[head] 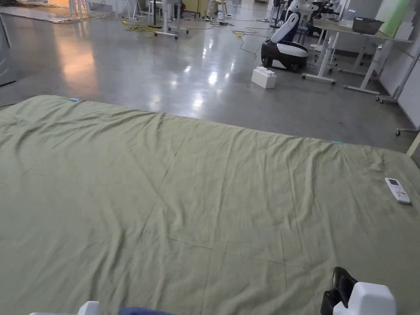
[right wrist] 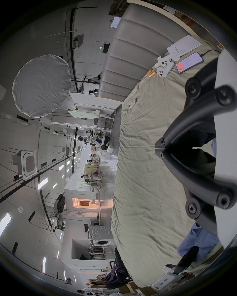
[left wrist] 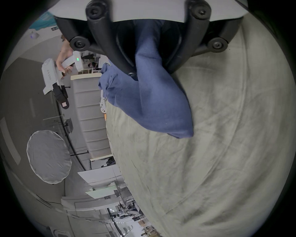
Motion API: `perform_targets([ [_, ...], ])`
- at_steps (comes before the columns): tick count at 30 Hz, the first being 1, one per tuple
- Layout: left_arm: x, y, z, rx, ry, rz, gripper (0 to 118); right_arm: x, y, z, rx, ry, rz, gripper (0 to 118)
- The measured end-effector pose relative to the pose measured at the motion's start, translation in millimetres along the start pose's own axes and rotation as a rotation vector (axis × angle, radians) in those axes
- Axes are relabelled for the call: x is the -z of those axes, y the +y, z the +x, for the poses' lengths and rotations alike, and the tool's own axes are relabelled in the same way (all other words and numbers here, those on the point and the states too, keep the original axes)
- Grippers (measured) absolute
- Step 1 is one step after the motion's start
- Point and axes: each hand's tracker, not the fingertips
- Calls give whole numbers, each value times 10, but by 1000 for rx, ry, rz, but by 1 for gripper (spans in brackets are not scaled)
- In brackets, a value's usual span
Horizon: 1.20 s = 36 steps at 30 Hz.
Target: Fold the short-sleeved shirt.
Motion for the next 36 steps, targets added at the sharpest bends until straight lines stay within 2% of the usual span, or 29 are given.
perform_targets([
  [9,-424,147,492,135,135,52,14,-11,19,2,-8,0,6,0],
  [13,-882,300,825,201,278,80,14,1,20,5,-9,8,10,0],
  [17,-1229,301,1260,262,484,111,14,4,9,12,-5,15,15,0],
  [20,-1262,250,1544,342,652,102,14,17,-21,7,2,24,14,0],
  [23,-1141,177,1726,381,731,76,14,29,-47,5,16,32,9,0],
  [27,-898,51,1975,411,726,58,14,32,-68,17,29,39,9,0],
  [36,-409,-140,2403,443,559,20,14,21,-106,119,51,28,4,0],
])
